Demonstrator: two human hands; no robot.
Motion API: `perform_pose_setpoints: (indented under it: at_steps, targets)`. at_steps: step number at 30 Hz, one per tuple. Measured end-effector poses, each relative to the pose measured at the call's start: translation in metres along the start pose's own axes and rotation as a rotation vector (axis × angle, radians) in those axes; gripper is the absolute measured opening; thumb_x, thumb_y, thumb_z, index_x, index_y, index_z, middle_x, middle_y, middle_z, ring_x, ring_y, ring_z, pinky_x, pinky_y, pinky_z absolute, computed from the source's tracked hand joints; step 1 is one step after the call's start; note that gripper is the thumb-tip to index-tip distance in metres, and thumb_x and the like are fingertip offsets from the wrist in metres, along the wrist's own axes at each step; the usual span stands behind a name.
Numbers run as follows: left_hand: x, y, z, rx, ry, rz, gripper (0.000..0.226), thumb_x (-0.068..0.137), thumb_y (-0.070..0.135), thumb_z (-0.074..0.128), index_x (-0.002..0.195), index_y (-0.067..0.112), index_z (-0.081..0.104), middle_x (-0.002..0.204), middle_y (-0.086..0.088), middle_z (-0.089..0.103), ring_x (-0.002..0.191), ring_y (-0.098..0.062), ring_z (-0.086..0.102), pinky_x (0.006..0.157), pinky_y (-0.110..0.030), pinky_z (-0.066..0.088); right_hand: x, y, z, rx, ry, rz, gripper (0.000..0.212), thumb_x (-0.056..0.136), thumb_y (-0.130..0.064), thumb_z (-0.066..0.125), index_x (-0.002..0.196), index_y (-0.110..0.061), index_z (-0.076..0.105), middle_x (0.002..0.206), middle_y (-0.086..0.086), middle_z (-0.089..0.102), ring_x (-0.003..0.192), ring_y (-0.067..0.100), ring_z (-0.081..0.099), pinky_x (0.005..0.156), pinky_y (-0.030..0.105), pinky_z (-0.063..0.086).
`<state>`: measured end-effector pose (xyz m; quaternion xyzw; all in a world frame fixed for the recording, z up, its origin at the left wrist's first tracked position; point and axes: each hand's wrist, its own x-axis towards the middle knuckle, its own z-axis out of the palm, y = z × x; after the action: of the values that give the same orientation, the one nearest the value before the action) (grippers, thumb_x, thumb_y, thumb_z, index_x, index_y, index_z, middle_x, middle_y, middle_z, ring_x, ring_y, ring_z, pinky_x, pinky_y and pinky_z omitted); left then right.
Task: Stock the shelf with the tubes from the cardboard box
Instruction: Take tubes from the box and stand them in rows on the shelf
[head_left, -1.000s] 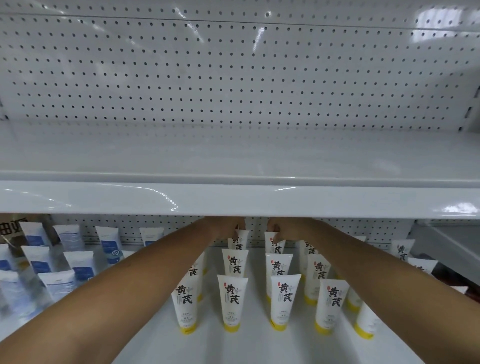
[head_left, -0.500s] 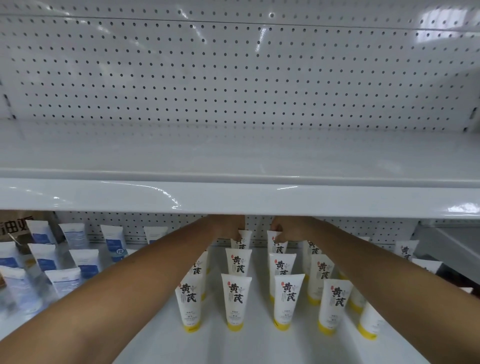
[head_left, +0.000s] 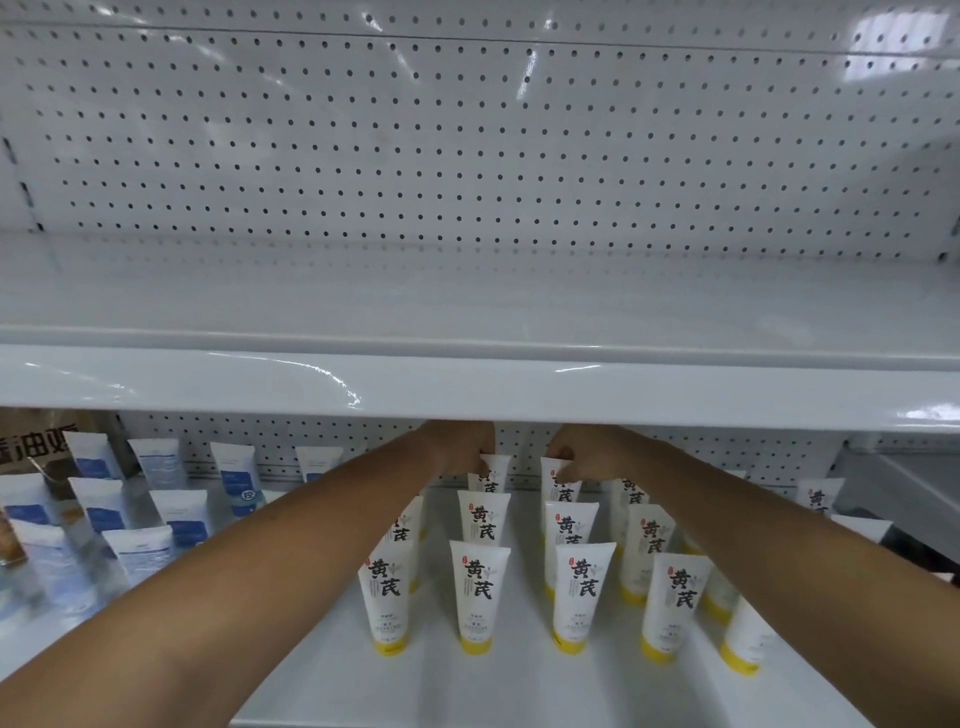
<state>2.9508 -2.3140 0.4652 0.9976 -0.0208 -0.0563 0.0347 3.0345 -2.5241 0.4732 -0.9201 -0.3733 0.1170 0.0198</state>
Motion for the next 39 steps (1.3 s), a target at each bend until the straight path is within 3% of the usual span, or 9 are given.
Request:
perform_pose_setpoints:
  at_steps: [3,5,8,11,14,17,20,24,39]
  targets:
    - [-0.001,-0.003,-0.001,0.0,0.006,-0.003,0.036,0.092,0.031,0.066,0.124,0.014,0.064,0.127,0.0,0.062,0.116,-0.024,0.058,0.089,-0.031,0.045,-0.005,-0.001,-0.003,0.009,0.007,-0.021,0.029,0.087,-0.03,0.068,0.113,-0.018,0.069,0.094,-0.008,0.065,0.087,0.016,0.061,0.077,0.03,0.049]
    - [-0.002,-0.003,-0.002,-0.025,0.003,-0.022,0.047,0.092,0.033,0.066,0.134,0.014,0.057,0.136,0.0,0.057,0.124,-0.023,0.054,0.098,-0.032,0.044,-0.007,0.0,-0.004,0.029,0.009,-0.022,0.026,0.087,-0.03,0.069,0.11,-0.019,0.07,0.089,-0.01,0.064,0.086,0.016,0.061,0.075,0.029,0.047]
    - [-0.006,-0.004,-0.005,-0.08,0.014,-0.048,0.056,0.093,0.037,0.063,0.142,0.014,0.048,0.143,-0.002,0.053,0.129,-0.021,0.05,0.108,-0.033,0.04,-0.005,0.001,-0.005,0.091,0.007,0.012,0.036,0.087,-0.034,0.069,0.119,-0.019,0.065,0.11,-0.008,0.066,0.102,0.018,0.062,0.085,0.027,0.047]
    - [-0.014,-0.006,-0.012,-0.11,0.007,-0.079,0.053,0.1,0.037,0.052,0.146,0.013,0.042,0.15,-0.006,0.045,0.136,-0.025,0.043,0.113,-0.034,0.033,-0.003,-0.003,-0.01,0.188,-0.027,0.065,0.06,0.093,-0.04,0.062,0.145,-0.019,0.042,0.141,-0.002,0.051,0.129,0.02,0.048,0.108,0.031,0.035]
    - [-0.026,-0.013,-0.02,-0.103,0.051,-0.105,0.023,0.103,0.035,0.043,0.121,0.022,0.048,0.149,-0.01,0.045,0.136,-0.027,0.042,0.109,-0.032,0.031,0.005,-0.008,-0.012,0.266,0.004,0.116,0.067,0.095,-0.048,0.054,0.153,-0.024,0.029,0.157,0.001,0.032,0.144,0.024,0.031,0.119,0.041,0.024]
    - [-0.04,-0.027,-0.024,-0.104,0.108,-0.126,0.026,0.1,0.041,0.047,0.119,0.025,0.053,0.141,-0.009,0.053,0.119,-0.019,0.049,0.1,-0.03,0.036,0.01,-0.019,-0.013,0.291,0.082,0.135,0.065,0.094,-0.05,0.053,0.151,-0.026,0.032,0.156,-0.002,0.033,0.143,0.023,0.033,0.119,0.039,0.023]
    - [-0.055,-0.041,-0.024,-0.094,0.17,-0.161,0.049,0.096,0.05,0.05,0.136,0.022,0.052,0.142,0.001,0.051,0.128,-0.02,0.048,0.108,-0.03,0.036,0.011,-0.032,-0.01,0.245,0.092,0.091,0.059,0.097,-0.052,0.045,0.148,-0.026,0.036,0.153,-0.004,0.038,0.142,0.022,0.035,0.118,0.037,0.024]
    - [-0.071,-0.056,-0.022,-0.03,0.221,-0.175,0.057,0.095,0.057,0.047,0.141,0.024,0.049,0.147,0.006,0.048,0.135,-0.02,0.044,0.108,-0.029,0.035,0.006,-0.053,-0.004,0.142,0.228,0.005,0.064,0.094,-0.058,0.048,0.147,-0.023,0.04,0.149,-0.004,0.044,0.137,0.019,0.042,0.113,0.031,0.029]
    - [-0.14,-0.068,-0.015,-0.033,0.287,-0.255,0.048,0.089,0.06,0.049,0.104,0.019,0.07,0.102,0.003,0.067,0.095,-0.02,0.062,0.084,-0.032,0.052,-0.027,-0.124,0.006,0.014,0.304,-0.089,0.065,0.093,-0.061,0.046,0.146,-0.023,0.043,0.146,-0.001,0.046,0.13,0.019,0.046,0.106,0.036,0.04]
